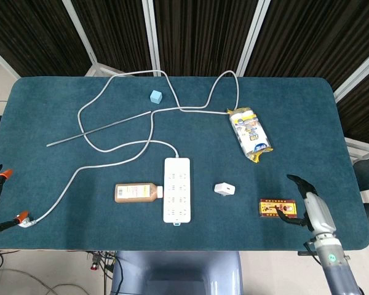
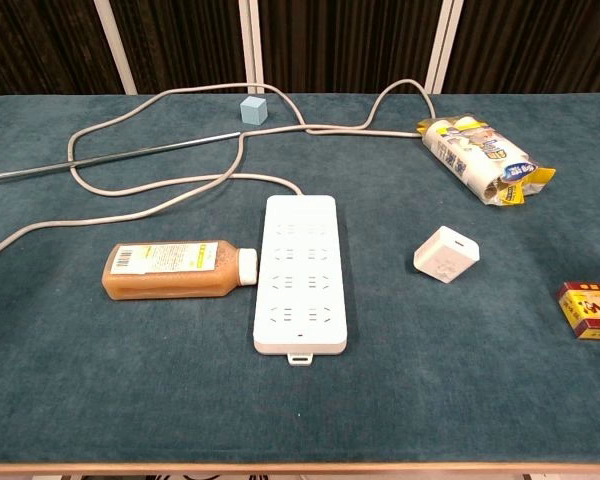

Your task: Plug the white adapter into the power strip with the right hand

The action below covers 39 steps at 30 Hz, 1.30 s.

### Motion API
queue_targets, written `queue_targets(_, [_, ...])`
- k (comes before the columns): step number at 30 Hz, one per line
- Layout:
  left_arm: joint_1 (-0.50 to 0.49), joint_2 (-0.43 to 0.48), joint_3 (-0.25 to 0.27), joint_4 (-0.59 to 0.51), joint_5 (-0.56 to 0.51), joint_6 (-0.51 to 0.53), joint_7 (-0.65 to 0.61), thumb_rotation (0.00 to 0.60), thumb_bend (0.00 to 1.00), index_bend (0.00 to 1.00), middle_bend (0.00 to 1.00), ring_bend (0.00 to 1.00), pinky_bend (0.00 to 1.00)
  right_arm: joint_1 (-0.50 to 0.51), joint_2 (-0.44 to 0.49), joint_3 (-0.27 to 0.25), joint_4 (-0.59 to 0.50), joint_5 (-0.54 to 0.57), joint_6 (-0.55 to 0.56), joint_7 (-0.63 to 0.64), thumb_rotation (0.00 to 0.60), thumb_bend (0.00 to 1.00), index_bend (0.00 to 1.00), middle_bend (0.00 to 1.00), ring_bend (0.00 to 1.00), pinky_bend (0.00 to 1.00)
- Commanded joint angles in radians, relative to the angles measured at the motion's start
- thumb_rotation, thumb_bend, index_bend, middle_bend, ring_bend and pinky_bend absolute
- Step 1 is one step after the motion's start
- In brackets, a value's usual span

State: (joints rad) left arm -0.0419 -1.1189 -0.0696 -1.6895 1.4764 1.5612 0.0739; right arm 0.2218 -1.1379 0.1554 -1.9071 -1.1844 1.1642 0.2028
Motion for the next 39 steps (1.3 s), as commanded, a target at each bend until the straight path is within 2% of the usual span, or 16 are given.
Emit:
queue_targets(1, [-0.002,0.003,-0.001,-0.002,-0.008,-0.009,-0.001,0.6,0.09,0.13,0.0,0.0,0.0,0.108,0.02,0.066,-0.07,0.158,-0.096,-0.115,0.6,0.33,0.12,0.13,0.09,0.02])
queue_targets(8, [-0.006,0.007,-0.001,-0.007,-0.018,-0.023,0.004,0.6,0.09,0.13,0.0,0.0,0.0,0.198,-0.074,0.068,-0.094,0.314,-0.068,-0.325,0.6,0.33,0.12,0.13,0.09,0.02])
queue_targets(16, [-0.009,0.013,-0.002,-0.012,-0.029,-0.034,0.005,0.6,0.09,0.13,0.0,0.0,0.0,0.261,-0.219,0.043,-0.068,0.364,-0.011,-0.472,0.6,0.33,0.13,0.13,0.09,0.02])
queue_targets(25, [-0.009,0.019,-0.004,-0.016,-0.04,-0.04,0.003,0.6,0.09,0.13,0.0,0.0,0.0,0.286,-0.372,0.055,0.083,0.373,0.028,-0.48,0.6,0.33,0.22,0.2,0.14,0.04])
queue_targets(39, [-0.012,0.018,-0.006,-0.018,-0.052,-0.047,0.013,0.6,0.09,0.13,0.0,0.0,0.0,0.3,-0.489,0.068,0.228,0.384,0.029,-0.478,0.6,0.33,0.33,0.3,0.22,0.06])
